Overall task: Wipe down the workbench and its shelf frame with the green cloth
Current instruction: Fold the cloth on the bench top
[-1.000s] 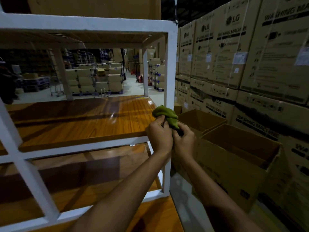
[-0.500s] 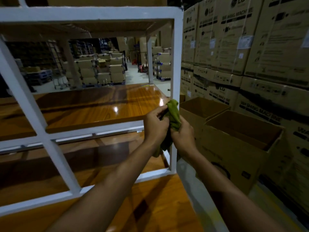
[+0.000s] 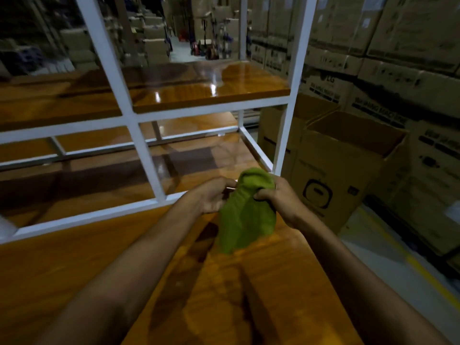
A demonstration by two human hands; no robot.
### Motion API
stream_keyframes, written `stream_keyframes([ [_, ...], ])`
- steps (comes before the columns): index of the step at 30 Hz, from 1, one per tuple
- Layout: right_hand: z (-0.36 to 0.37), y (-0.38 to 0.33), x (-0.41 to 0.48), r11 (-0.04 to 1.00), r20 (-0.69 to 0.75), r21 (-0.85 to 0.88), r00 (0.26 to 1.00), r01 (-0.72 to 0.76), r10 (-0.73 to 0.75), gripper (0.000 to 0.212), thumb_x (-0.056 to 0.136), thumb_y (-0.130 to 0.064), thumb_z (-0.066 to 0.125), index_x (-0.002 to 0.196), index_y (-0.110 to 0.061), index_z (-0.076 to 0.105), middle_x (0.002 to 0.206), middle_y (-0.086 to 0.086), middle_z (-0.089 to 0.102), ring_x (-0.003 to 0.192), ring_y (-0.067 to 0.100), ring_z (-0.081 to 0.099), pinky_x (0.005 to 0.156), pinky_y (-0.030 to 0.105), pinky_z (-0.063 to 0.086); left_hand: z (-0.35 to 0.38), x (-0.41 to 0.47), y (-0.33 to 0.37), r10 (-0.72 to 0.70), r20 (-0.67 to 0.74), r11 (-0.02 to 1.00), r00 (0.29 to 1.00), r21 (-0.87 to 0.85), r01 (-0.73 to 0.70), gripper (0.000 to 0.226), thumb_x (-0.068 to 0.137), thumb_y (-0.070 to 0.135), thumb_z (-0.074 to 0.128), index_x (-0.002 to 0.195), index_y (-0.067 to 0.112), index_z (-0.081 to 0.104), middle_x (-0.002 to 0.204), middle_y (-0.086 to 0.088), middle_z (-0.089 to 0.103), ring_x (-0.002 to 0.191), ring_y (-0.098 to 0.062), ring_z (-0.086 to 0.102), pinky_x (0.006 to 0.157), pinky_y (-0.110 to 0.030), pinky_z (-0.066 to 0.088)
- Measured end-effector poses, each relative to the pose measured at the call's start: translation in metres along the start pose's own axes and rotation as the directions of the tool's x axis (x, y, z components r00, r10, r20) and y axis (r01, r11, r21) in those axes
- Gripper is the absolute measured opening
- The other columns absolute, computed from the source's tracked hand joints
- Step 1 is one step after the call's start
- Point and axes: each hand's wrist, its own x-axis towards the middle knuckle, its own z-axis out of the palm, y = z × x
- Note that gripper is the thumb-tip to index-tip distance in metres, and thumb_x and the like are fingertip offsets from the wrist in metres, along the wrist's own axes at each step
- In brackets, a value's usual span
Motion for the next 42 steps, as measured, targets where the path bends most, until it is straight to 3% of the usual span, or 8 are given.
stream_keyframes([
  [10, 0.023, 0.033, -0.045, 0.972, 0.111, -0.182, 0.979, -0.152, 0.173, 0.015, 0.091, -0.013, 0.066, 0.104, -0.004, 0.064, 0.104, 0.015, 0.068, 0.093, 0.030, 0.067, 0.079, 0.045, 0.053, -0.043, -0.030, -0.040, 0.452, -0.137, 0.806, 0.882, 0.486, -0.337, 0.017, 0.088, -0.001, 0.062, 0.077, 0.008, 0.071, 0.077, -0.007, 0.067, 0.071, -0.015, 0.060, 0.070, -0.028, 0.047],
  [16, 0.009, 0.024, -0.045, 0.871, -0.030, -0.487, 0.995, 0.073, -0.099, 0.015, 0.081, -0.020, 0.079, 0.086, -0.017, 0.066, 0.080, 0.000, 0.065, 0.071, 0.013, 0.062, 0.058, 0.030, 0.050, -0.045, -0.064, -0.006, 0.707, -0.052, 0.565, 0.705, 0.641, -0.519, 0.008, 0.089, 0.001, 0.064, 0.082, 0.003, 0.068, 0.087, -0.007, 0.067, 0.080, -0.015, 0.063, 0.074, -0.027, 0.052],
  [21, 0.008, 0.030, -0.038, 0.392, -0.046, -0.889, 0.806, 0.236, -0.590, 0.023, 0.075, -0.021, 0.079, 0.090, -0.015, 0.063, 0.085, 0.003, 0.056, 0.080, 0.021, 0.049, 0.063, 0.032, 0.036, -0.034, -0.082, -0.004, 0.895, 0.080, 0.209, 0.439, 0.794, -0.571, 0.004, 0.090, 0.012, 0.065, 0.089, 0.008, 0.067, 0.104, -0.002, 0.064, 0.100, -0.008, 0.055, 0.081, -0.015, 0.044],
  [23, 0.009, 0.053, -0.048, 0.246, 0.062, -0.946, 0.865, 0.209, -0.498, 0.032, 0.078, -0.042, 0.072, 0.097, -0.019, 0.060, 0.098, 0.004, 0.055, 0.090, 0.022, 0.048, 0.072, 0.034, 0.036, -0.037, -0.078, -0.032, 0.902, 0.182, 0.081, 0.392, 0.819, -0.567, 0.006, 0.090, 0.014, 0.062, 0.093, 0.010, 0.066, 0.098, -0.002, 0.065, 0.095, -0.010, 0.057, 0.081, -0.021, 0.044],
  [26, 0.010, 0.101, -0.077, 0.075, 0.204, -0.976, 0.978, 0.206, -0.032, 0.052, 0.081, -0.053, 0.065, 0.124, -0.025, 0.055, 0.126, 0.007, 0.050, 0.115, 0.030, 0.044, 0.090, 0.047, 0.038, -0.048, -0.062, -0.105, 0.731, 0.317, 0.064, 0.604, 0.850, -0.523, 0.008, 0.092, 0.016, 0.059, 0.097, 0.012, 0.063, 0.094, -0.003, 0.065, 0.085, -0.014, 0.057, 0.072, -0.029, 0.045],
  [29, 0.014, 0.135, -0.102, 0.118, 0.181, -0.979, 0.974, 0.166, 0.136, 0.046, 0.086, -0.045, 0.059, 0.129, -0.031, 0.052, 0.128, 0.004, 0.045, 0.119, 0.030, 0.039, 0.092, 0.048, 0.038, -0.060, -0.044, -0.174, 0.532, 0.392, 0.004, 0.751, 0.885, -0.466, 0.008, 0.090, 0.014, 0.059, 0.098, 0.013, 0.058, 0.095, -0.006, 0.062, 0.089, -0.019, 0.056, 0.072, -0.028, 0.039],
  [35, 0.020, 0.145, -0.103, 0.231, 0.133, -0.961, 0.986, 0.154, -0.103, 0.033, 0.075, -0.038, 0.074, 0.108, -0.033, 0.069, 0.113, -0.001, 0.058, 0.109, 0.027, 0.049, 0.079, 0.042, 0.041, -0.070, -0.024, -0.200, 0.573, 0.390, -0.166, 0.721, 0.916, -0.364, 0.024, 0.085, 0.013, 0.052, 0.108, 0.014, 0.056, 0.109, -0.008, 0.053, 0.103, -0.026, 0.046, 0.079, -0.038, 0.043],
  [42, -0.005, 0.118, -0.098, 0.715, 0.001, -0.682, 0.977, 0.156, -0.212, 0.006, 0.080, -0.028, 0.064, 0.079, -0.023, 0.067, 0.098, -0.002, 0.069, 0.096, 0.018, 0.059, 0.078, 0.035, 0.049, -0.094, -0.022, -0.157, 0.698, 0.156, 0.118, 0.699, 0.938, -0.327, 0.027, 0.087, -0.001, 0.057, 0.105, 0.013, 0.071, 0.099, -0.006, 0.066, 0.094, -0.024, 0.059, 0.078, -0.038, 0.048],
])
